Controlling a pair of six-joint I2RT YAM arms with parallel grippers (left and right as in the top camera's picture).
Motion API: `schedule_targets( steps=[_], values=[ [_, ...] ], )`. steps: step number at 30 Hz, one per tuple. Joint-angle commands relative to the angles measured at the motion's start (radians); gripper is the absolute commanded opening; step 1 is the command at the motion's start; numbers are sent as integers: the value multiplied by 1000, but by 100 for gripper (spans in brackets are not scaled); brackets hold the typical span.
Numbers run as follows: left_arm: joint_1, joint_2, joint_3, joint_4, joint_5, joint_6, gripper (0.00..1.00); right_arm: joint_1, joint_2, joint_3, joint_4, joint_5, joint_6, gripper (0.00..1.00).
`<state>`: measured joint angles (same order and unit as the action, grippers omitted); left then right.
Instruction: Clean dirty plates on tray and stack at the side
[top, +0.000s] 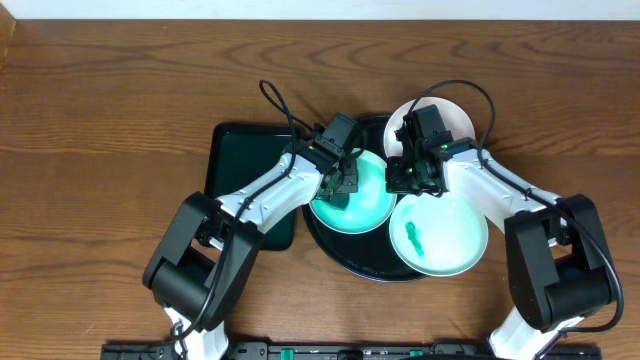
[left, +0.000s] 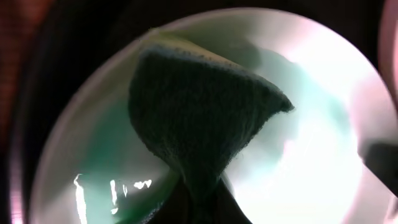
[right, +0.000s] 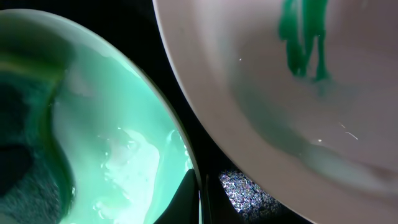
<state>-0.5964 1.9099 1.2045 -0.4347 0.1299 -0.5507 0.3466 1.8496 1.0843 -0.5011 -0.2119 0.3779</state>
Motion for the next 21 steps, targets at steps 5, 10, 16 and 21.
schedule_targets(
  steps=[5,10,16,21],
  values=[
    [-19,2,17,-5,275,-3,8,9,2,-4,5,-25,-1,1],
    [-1,-103,34,-4,274,44,7,9,2,-4,5,-25,-1,1],
    [92,-253,34,-82,243,71,7,9,2,-4,5,-25,-1,1],
    [225,-327,34,-260,100,108,7,9,2,-4,5,-25,-1,3]
  ],
)
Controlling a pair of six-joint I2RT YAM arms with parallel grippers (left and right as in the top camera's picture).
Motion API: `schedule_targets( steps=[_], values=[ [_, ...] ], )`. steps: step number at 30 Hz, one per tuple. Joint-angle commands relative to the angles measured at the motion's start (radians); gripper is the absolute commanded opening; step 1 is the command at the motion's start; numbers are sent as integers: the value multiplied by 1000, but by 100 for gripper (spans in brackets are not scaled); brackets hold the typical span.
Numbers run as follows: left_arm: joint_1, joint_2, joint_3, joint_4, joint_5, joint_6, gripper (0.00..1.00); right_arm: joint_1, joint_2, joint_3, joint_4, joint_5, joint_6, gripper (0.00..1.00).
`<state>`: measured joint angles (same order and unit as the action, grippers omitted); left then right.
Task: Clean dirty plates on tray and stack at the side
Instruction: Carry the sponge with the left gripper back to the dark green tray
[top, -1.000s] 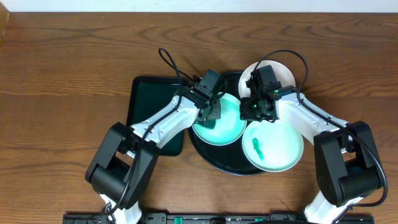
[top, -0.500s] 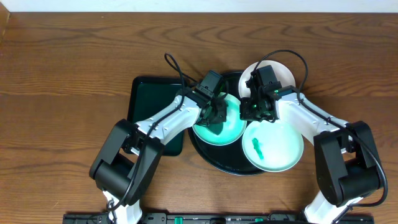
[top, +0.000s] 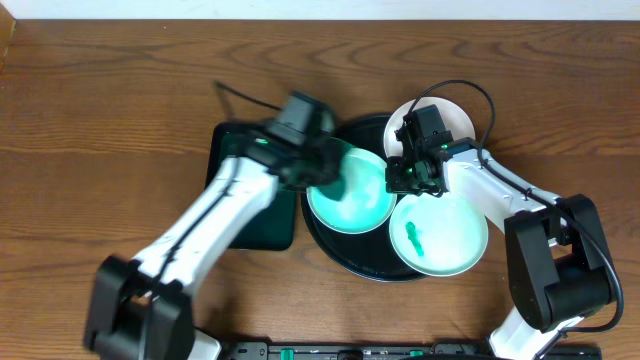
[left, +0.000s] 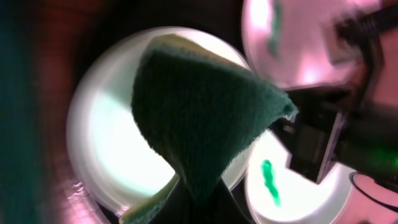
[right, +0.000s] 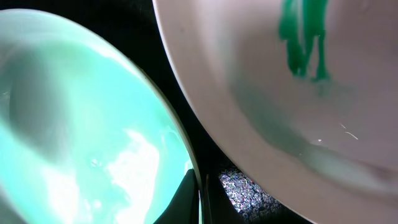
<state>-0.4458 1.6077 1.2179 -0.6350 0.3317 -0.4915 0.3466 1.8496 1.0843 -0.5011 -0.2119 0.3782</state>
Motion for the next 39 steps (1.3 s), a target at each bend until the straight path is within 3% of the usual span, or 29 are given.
schedule_targets(
  steps=[1,4,12,25,39],
  values=[
    [99,-27,21,-93,-117,71,7,9,2,-4,5,-25,-1,7],
    [203,-26,10,-216,-188,160,7,9,2,-4,8,-25,-1,23],
    [344,-26,-75,-233,-249,209,7,9,2,-4,7,-25,-1,30],
    [367,-25,-264,-12,-275,211,8,9,2,-9,4,-24,-1,19],
    [367,-25,-278,-6,-299,210,8,9,2,-17,15,-3,-1,10]
  ],
)
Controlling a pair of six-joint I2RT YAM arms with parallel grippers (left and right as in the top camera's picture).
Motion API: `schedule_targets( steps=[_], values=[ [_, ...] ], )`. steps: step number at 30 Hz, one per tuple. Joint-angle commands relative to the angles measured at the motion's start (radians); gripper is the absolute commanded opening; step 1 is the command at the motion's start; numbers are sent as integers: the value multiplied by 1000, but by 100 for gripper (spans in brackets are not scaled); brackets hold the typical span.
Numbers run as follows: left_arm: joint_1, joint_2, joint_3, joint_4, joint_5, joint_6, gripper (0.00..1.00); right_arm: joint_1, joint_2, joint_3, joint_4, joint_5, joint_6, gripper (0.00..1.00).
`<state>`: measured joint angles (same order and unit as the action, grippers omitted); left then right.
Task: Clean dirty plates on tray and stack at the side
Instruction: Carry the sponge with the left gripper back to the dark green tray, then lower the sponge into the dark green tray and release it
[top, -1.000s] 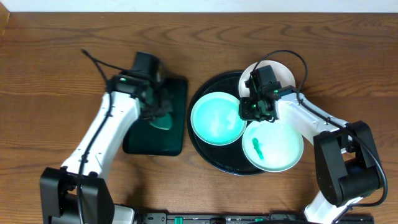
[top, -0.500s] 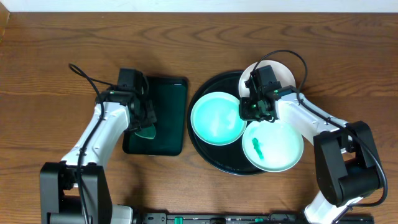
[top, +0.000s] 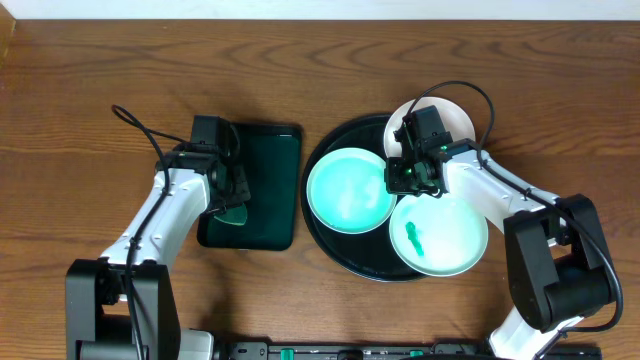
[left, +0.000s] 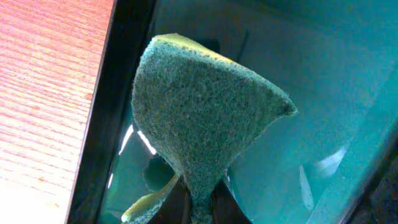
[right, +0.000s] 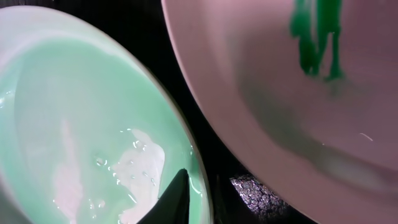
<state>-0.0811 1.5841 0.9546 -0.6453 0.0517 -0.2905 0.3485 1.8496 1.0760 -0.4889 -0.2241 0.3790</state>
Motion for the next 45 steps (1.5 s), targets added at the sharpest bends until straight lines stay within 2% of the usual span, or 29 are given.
schedule_targets(
  steps=[1,13,16,17,21,23,26,34,39,44,45],
  values=[
    [2,-2,-16,3,-19,9,8,7,2,-9,3,9,-2,9],
    [2,-2,-18,2,-19,9,9,7,2,-32,29,10,-2,7],
    [2,-2,-18,0,-19,9,9,7,2,-32,29,5,-2,1],
    [2,-2,-18,0,-19,9,16,7,1,-30,29,-12,-2,1],
    [2,-2,-18,-1,-19,9,17,6,-11,-26,27,-23,-1,1],
    [2,-2,-18,-3,-19,9,24,6,-23,-25,25,-21,-2,1],
    [2,-2,-18,-3,-19,9,41,6,-52,-25,17,-20,-9,1],
    [2,-11,-6,-4,31,9,47,5,-124,-25,-23,-10,-36,1],
    [2,-77,14,-4,56,2,49,5,-148,-25,-39,-8,-37,1],
    [3,-198,38,0,55,1,58,5,-149,-25,-44,-8,-69,1],
    [3,-230,42,5,47,1,64,5,-149,-25,-46,-8,-69,1]
  ],
)
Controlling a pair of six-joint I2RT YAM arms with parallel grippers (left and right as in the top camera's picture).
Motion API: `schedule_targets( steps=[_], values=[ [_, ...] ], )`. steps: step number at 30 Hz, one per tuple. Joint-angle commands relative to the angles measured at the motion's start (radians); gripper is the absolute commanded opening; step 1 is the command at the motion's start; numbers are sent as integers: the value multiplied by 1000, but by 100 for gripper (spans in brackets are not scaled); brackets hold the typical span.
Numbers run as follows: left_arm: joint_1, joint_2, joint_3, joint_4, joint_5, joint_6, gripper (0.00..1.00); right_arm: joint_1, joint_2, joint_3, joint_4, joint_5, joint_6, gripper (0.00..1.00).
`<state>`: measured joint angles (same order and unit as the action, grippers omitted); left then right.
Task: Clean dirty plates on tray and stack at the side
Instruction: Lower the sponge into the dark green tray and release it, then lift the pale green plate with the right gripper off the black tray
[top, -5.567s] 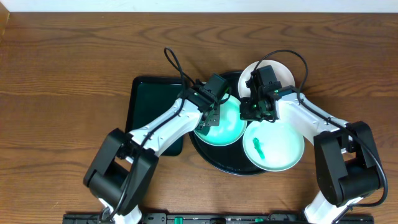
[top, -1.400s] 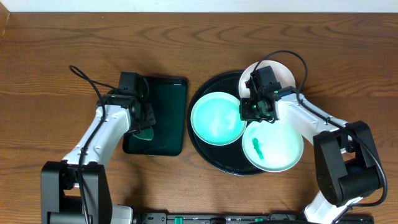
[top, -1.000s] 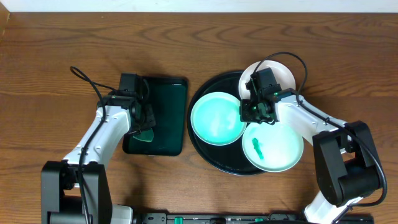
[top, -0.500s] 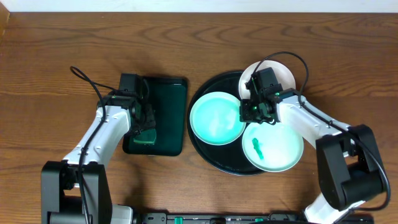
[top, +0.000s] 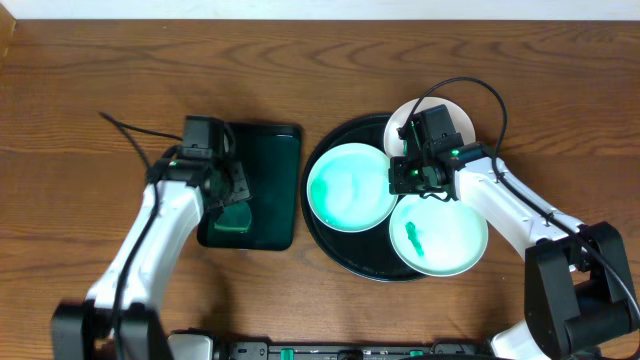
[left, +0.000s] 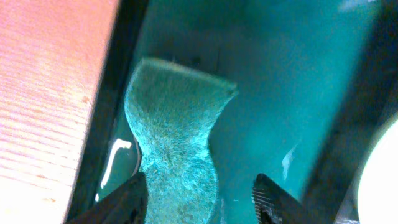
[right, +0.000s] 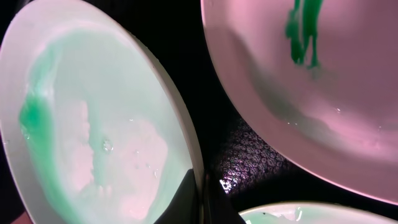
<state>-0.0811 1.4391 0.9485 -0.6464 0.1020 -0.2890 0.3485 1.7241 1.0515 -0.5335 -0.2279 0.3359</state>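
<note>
A pale plate smeared with green (top: 348, 188) lies on the left of the round black tray (top: 330, 245). My right gripper (top: 405, 178) is shut on that plate's right rim, as the right wrist view shows it (right: 200, 198) pinching the smeared plate (right: 93, 137). In front lies a plate with a green stain (top: 437, 235), the stained plate (right: 311, 81) filling the upper right. At the tray's back is a white plate (top: 450, 115). My left gripper (left: 199, 199) is open over the green sponge (left: 177, 137), which lies free in the rectangular basin (top: 268, 190).
The dark green basin (left: 292, 74) holds teal water and sits on the wooden table (top: 100, 80) left of the round tray. Cables trail from both arms. Bare wood lies to the far left, the right and the front.
My left gripper has opened and let go of the sponge, which now lies in the basin's water. The right gripper stays shut on the smeared plate's rim; its view has drawn back a little.
First my left gripper pressed the sponge on the plate while the right held its rim. Then the sponge hung above the plate, then over the basin, still held. Now it lies released in the basin, the plate left smeared pale green.
</note>
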Motion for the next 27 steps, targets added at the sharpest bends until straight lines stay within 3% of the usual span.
schedule_targets(
  steps=[1,6,18,27],
  values=[
    [3,-117,49,16,-20,0,70,5,-23,0,-6,-4,-26,1],
    [2,-256,49,38,-180,0,76,5,-23,0,-26,-5,-26,1],
    [2,-325,48,23,-185,0,77,5,-24,0,-38,-6,-18,1],
    [2,-322,48,23,-185,0,77,-21,-25,6,-53,-168,8,1]
  ],
)
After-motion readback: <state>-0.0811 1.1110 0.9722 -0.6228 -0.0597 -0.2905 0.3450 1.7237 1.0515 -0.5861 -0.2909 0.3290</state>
